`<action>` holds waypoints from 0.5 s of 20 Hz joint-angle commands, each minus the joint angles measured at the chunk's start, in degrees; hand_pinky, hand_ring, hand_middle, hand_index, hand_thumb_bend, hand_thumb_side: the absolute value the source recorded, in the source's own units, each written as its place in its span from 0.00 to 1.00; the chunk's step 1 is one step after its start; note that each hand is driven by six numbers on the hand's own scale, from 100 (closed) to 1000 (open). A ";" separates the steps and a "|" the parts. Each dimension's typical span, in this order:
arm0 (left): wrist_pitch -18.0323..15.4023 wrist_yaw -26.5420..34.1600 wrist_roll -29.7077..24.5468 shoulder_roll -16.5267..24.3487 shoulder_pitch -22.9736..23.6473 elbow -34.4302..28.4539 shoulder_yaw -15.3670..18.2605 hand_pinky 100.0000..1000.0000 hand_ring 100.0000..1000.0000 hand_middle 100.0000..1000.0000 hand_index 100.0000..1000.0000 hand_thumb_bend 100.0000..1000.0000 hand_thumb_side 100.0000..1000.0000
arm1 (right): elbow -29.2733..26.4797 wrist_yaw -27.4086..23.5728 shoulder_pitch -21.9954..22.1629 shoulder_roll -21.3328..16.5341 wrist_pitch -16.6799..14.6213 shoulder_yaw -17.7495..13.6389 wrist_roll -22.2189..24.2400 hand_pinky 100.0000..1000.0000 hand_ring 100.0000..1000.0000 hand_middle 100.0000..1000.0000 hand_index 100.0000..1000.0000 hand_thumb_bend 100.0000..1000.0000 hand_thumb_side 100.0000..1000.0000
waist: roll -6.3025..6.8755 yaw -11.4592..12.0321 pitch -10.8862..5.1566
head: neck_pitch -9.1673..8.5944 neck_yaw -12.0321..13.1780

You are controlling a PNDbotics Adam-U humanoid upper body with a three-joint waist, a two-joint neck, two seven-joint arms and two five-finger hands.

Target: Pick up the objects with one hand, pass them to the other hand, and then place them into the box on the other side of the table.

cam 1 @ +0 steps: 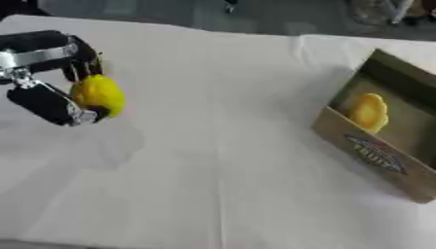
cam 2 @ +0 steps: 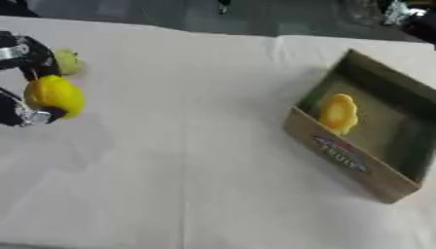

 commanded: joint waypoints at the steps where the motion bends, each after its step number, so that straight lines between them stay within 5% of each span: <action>1: 0.93 0.92 2.54 -0.54 -1.66 -1.78 1.01 0.62 0.57 0.55 0.50 0.21 0.07 | -0.97 -0.39 -0.53 -1.54 -0.02 -1.07 -0.23 0.85 0.79 0.71 0.81 0.34 0.22 | 0.65 -0.11 -1.25 | -0.81 -0.66; 10: 1.38 6.51 11.14 -6.64 -2.76 -2.47 0.66 0.60 0.53 0.53 0.49 0.17 0.10 | -1.13 -0.55 -0.66 -1.39 -0.08 -1.11 -0.06 0.85 0.79 0.71 0.81 0.37 0.21 | 0.54 -0.23 -1.19 | -1.23 -1.34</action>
